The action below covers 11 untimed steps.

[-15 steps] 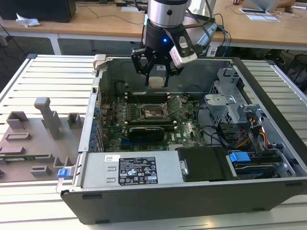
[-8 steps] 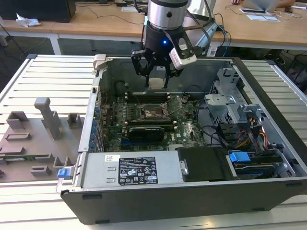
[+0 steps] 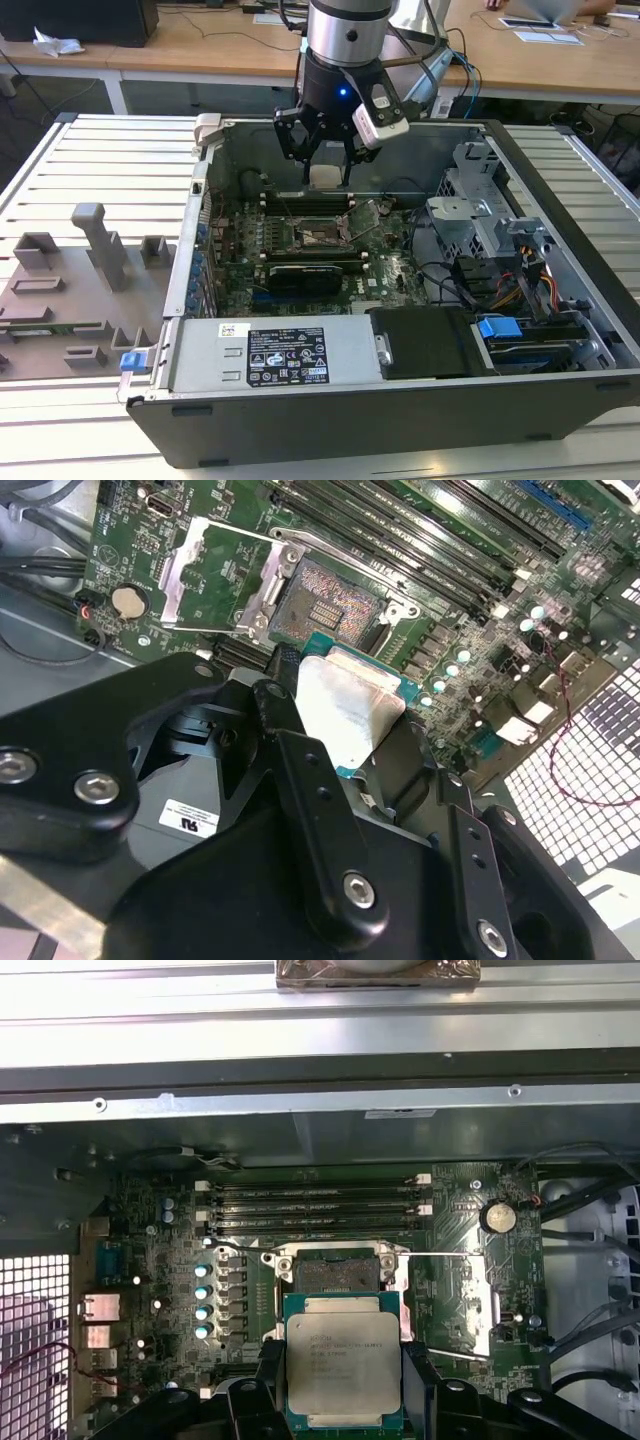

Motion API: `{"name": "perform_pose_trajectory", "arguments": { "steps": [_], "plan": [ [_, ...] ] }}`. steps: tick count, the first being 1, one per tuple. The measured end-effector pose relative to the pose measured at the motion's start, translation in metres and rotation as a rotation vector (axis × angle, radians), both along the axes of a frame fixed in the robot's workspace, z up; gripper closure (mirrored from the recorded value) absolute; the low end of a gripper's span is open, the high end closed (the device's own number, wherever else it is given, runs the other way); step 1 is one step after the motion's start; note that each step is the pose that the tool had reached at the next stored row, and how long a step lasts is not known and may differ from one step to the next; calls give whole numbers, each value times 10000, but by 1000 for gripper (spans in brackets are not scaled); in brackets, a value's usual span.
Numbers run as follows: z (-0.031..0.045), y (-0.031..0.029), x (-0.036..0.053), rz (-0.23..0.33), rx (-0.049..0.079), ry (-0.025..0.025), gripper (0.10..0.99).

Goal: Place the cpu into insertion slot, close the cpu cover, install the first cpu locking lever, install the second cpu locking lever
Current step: 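Place the cpu into insertion slot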

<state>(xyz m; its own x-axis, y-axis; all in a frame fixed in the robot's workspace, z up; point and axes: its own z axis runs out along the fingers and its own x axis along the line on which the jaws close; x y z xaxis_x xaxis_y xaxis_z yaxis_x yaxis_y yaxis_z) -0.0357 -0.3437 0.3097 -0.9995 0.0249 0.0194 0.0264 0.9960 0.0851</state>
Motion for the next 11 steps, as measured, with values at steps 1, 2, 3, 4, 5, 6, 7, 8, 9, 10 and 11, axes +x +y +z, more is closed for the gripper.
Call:
{"name": "perform_pose_trajectory", "arguments": {
  "steps": [1,2,3,4,5,6,7,8,9,10,11],
  "plan": [
    [-1,0,0,0,1,-1,541],
    [-1,0,0,0,2,-1,541],
    [-1,0,0,0,2,-1,541],
    [-1,0,0,0,2,-1,541],
    [-1,0,0,0,2,-1,541],
    [-2,0,0,-48,1,-1,541],
    [-4,0,0,-219,-2,-1,541],
    [-6,1,0,-336,-6,-1,541],
    [-7,0,0,-447,-10,-2,541],
    [-9,0,0,-619,-15,-2,541],
    [-10,1,0,-717,-23,-2,541]
  ]
}}
